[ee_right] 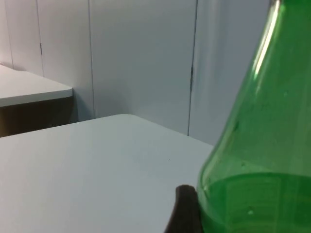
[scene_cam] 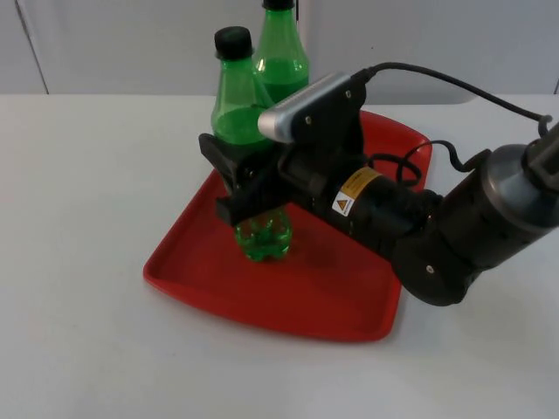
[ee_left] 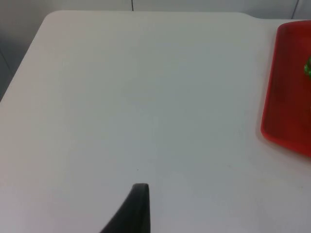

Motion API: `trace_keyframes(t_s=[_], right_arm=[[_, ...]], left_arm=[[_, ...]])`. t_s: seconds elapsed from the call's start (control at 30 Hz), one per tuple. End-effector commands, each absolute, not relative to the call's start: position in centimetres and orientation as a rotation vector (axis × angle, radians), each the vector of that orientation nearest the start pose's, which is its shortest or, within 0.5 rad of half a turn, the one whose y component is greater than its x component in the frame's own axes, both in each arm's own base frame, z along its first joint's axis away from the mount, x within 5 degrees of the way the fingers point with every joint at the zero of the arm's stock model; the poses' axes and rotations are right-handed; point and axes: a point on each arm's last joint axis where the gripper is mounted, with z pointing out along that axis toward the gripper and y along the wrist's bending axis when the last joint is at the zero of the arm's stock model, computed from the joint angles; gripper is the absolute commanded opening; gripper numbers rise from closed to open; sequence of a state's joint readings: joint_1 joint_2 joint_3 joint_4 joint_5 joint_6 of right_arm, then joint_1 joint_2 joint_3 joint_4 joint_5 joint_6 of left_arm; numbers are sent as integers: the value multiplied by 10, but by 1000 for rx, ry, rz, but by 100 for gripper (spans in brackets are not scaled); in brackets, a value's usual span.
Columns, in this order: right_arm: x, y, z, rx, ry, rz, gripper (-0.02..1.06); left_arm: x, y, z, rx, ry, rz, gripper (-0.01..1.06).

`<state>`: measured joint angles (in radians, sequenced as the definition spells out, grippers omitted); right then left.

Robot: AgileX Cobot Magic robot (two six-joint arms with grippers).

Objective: Place the bottle upright on the tray.

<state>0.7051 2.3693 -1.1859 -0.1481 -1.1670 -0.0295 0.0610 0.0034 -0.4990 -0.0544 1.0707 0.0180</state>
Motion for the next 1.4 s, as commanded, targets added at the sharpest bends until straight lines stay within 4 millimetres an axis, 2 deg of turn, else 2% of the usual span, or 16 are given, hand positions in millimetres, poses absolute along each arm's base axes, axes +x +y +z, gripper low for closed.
trace_keyframes(t_s=[0.0,0.33,0.37,0.47,0.5,0.57,0.6,0.83,1.07,1.23,1.37], right_arm=[[337,305,89,-692,1342,593,61],[337,305,88,-695,1349,591,63],[337,305,88,-695,1349,591,67],[337,305,88,-697,1348,592,88],[337,305,88,-697,1348,592,88],[337,305,88,-697,1348,592,103],[337,305,88,-697,1348,592,105],[337,305,89,-703,1363,594,105],[333,299,97,-765,1517,542,105],[326,293,107,-783,1539,534,105],[322,285,109,-795,1674,486,105]], left_arm=[[-5,-5,275,-31,2061,-29,105],[-5,-5,275,-31,2061,-29,105],[-5,-5,275,-31,2061,-29,105],[-5,-5,275,-31,2061,-29,105],[-5,-5,275,-31,2061,-29,105],[-5,-5,275,-31,2061,-29,105],[-5,-5,275,-31,2061,-29,105],[-5,-5,275,-31,2061,-29,105],[-5,-5,275,-31,2061,-29,105],[-5,-5,275,-31,2061,-29,105],[-5,-5,275,-31,2061,-29,105]])
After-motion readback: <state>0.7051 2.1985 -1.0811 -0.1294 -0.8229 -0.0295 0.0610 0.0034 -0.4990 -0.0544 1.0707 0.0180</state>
